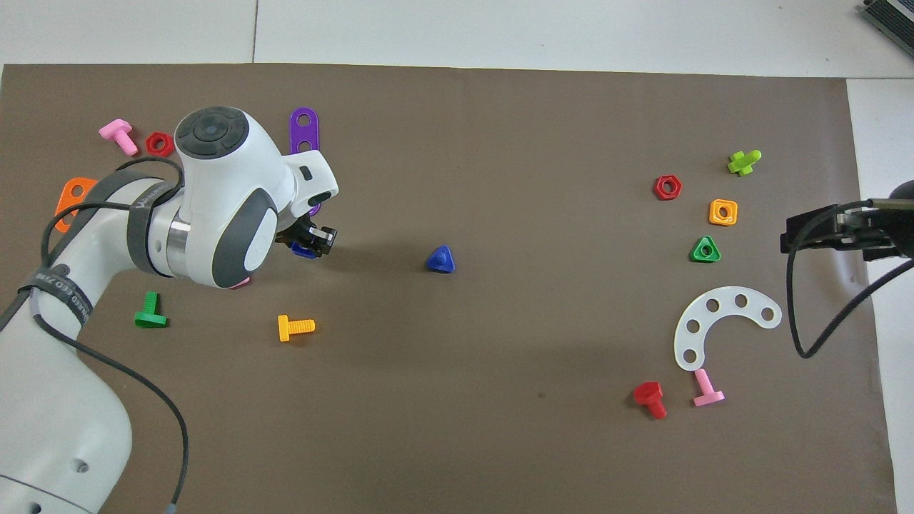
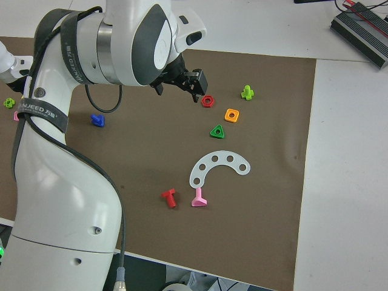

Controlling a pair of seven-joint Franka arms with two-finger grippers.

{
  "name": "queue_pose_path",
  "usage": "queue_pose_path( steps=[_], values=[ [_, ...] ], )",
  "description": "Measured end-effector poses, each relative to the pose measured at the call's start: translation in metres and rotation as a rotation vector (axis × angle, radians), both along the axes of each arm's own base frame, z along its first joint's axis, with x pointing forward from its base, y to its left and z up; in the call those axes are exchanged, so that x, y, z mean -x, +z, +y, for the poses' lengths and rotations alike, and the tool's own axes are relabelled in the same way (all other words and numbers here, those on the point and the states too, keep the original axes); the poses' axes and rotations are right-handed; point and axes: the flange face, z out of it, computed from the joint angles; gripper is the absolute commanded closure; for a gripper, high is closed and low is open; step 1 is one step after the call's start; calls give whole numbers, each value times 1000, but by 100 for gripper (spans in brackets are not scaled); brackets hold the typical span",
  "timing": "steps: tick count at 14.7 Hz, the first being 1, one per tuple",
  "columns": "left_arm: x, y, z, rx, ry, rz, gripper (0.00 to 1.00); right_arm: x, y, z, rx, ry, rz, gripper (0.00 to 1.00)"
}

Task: Unscrew and place screws in storage area
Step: 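Carry the blue nut beside the pink square nut and release it, then withdraw the left gripper while the right gripper reaches the blue bolt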

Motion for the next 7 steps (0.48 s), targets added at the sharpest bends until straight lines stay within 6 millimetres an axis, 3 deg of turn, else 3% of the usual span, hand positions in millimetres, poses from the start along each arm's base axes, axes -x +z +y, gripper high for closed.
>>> queue_pose_path(
  steps=[1,2,5,7],
  values=[
    [6,-6,5,4,-15,-8,10,-2,-2,1,0,1,-13,0],
    [10,-12,8,10,-24,-23,0,-5,-4,3,-1,6,-34,0],
    [7,-13,21,22,-12,-63,0,-11,-20,38,-3,56,-73,0],
    [-3,6,40,28,18,-91,0,-12,-30,76,-7,59,-83,0]
  ],
)
